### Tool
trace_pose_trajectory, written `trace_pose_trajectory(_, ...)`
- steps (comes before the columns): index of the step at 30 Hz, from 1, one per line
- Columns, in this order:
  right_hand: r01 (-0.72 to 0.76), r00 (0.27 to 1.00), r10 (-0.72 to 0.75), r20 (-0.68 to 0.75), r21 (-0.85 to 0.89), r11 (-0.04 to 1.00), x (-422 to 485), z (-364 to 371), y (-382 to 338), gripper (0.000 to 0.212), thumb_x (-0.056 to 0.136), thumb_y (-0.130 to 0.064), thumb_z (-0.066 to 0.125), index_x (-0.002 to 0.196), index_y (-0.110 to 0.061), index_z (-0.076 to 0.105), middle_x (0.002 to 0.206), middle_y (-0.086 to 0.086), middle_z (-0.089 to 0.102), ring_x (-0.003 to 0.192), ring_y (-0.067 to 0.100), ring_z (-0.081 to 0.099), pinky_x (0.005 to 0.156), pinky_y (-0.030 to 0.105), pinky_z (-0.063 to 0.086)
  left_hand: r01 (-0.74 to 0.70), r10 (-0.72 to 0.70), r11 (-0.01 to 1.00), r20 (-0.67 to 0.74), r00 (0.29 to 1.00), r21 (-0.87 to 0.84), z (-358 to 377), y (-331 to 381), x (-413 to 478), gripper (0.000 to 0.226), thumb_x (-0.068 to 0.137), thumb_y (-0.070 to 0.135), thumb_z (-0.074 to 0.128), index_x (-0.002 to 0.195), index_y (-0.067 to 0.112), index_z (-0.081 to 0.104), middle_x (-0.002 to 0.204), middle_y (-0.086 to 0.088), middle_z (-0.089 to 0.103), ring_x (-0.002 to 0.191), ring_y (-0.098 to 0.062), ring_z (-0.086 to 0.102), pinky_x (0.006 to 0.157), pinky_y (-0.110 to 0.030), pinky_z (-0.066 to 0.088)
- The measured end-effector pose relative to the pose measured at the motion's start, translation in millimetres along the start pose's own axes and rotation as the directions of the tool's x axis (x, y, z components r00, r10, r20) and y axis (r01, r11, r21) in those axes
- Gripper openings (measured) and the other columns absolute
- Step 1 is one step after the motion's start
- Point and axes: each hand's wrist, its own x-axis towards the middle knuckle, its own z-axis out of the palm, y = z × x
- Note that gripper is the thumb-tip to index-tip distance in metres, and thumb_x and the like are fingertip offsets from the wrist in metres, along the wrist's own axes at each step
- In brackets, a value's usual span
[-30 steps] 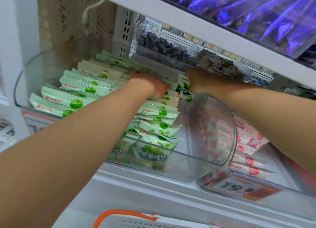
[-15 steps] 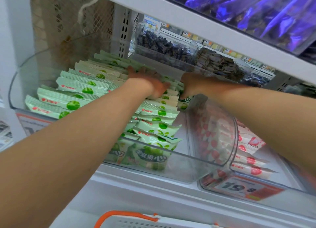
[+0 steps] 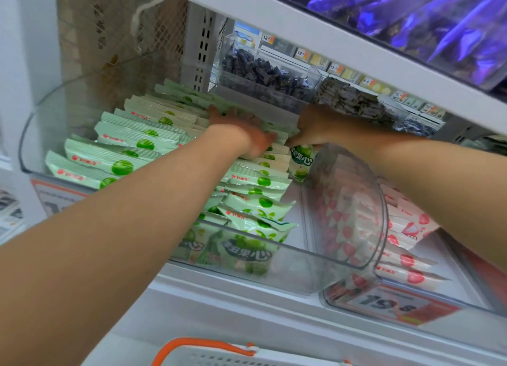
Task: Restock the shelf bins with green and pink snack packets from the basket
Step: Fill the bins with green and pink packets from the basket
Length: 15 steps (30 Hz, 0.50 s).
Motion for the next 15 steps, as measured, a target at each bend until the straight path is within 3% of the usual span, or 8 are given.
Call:
trace_pose_trajectory(3,-0.040,0.995,0.034,0.098,0.061,0.997,-1,-9,2,0.042,0.079,-0.015,0.079,0.054,-0.006,0.047,0.043,0.001,0.048,0.041,0.014,0.053,0.047,0.022,0.042,-0.001,0.001,1.000,0.003,1.000,0.001,1,-1,2,0.072,0.095,0.068,0.008,0.156,0.030,0.008,0.164,0.005,0.003,0.151,-0.024,0.001,0.117,-0.061,-0.001)
trace_pose_trajectory(7,0.013,0.999,-0.016,-0.042,-0.068,0.998,3,-2,8,0.040,0.079,-0.005,0.073,0.049,-0.007,0.047,0.040,0.001,0.047,0.046,0.017,0.051,0.061,0.030,0.053,0.000,0.000,1.000,-0.002,1.000,0.007,1,-1,2,0.072,0.095,0.068,0.008,0.156,0.029,0.009,0.164,0.004,0.004,0.151,-0.024,0.002,0.117,-0.062,0.000)
trace_pose_trajectory(11,-0.019,0.999,0.019,0.046,-0.001,1.000,-1,-10,9,0.040,0.074,0.003,0.073,0.047,-0.008,0.046,0.034,-0.004,0.044,0.040,0.012,0.045,0.048,0.020,0.037,0.001,-0.001,1.000,0.011,1.000,0.002,0,0,0,0.072,0.095,0.068,0.008,0.156,0.029,0.008,0.165,0.003,0.003,0.151,-0.024,0.001,0.117,-0.061,-0.001)
trace_pose_trajectory(15,-0.040,0.996,0.040,-0.076,0.004,0.999,2,-4,13,0.030,0.074,0.006,0.074,0.055,-0.006,0.054,0.032,-0.004,0.049,0.037,0.007,0.053,0.055,0.023,0.048,-0.002,0.002,1.000,0.005,1.000,-0.001,-1,0,1,0.073,0.095,0.068,0.009,0.156,0.028,0.009,0.165,0.003,0.004,0.151,-0.025,0.002,0.117,-0.062,0.000)
